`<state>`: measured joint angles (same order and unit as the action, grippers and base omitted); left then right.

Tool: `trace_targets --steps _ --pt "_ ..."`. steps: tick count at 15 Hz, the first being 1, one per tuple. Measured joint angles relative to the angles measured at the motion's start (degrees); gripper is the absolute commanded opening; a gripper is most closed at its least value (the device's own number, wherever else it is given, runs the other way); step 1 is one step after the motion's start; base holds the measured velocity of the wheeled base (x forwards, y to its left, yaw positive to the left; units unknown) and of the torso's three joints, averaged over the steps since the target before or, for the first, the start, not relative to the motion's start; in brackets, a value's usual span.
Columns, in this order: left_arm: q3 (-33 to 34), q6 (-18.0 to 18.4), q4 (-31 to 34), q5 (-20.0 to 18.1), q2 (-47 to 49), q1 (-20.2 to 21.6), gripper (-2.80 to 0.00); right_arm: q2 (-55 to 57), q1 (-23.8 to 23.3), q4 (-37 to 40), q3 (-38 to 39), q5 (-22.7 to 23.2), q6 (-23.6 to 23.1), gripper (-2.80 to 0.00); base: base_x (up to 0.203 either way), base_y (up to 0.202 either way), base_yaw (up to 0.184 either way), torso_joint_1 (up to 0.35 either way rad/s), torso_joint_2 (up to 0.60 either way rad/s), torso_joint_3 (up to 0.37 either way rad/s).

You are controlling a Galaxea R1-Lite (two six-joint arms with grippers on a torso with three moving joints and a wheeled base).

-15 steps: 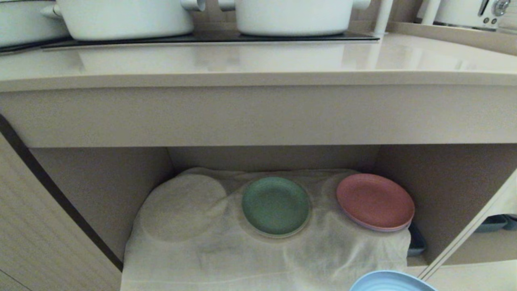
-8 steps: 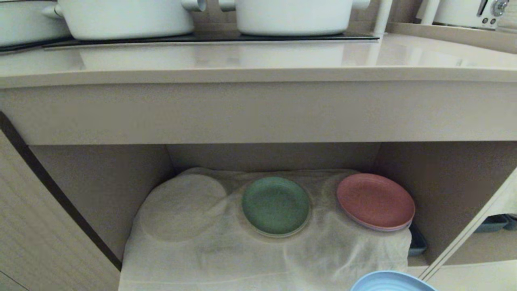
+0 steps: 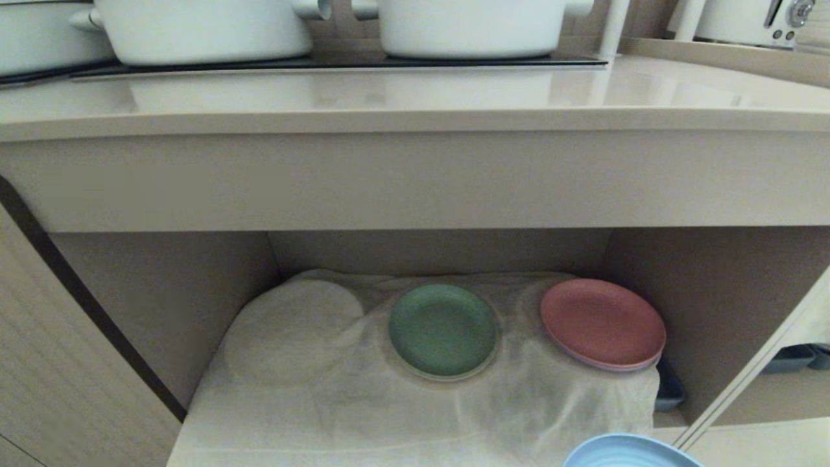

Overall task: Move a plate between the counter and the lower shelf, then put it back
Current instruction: Put the plate in the cupboard

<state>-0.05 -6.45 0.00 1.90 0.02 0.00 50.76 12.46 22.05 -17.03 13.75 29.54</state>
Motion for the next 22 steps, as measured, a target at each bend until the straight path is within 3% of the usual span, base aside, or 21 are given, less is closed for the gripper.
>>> trace_targets --steps 22 --pt "0.02 0.02 0.00 -0.01 0.00 0.00 -2.80 -0.35 -0.04 0.11 -0.80 0.72 -0.01 -2.80 0.000 0.000 0.000 0.000 0.00 0.000"
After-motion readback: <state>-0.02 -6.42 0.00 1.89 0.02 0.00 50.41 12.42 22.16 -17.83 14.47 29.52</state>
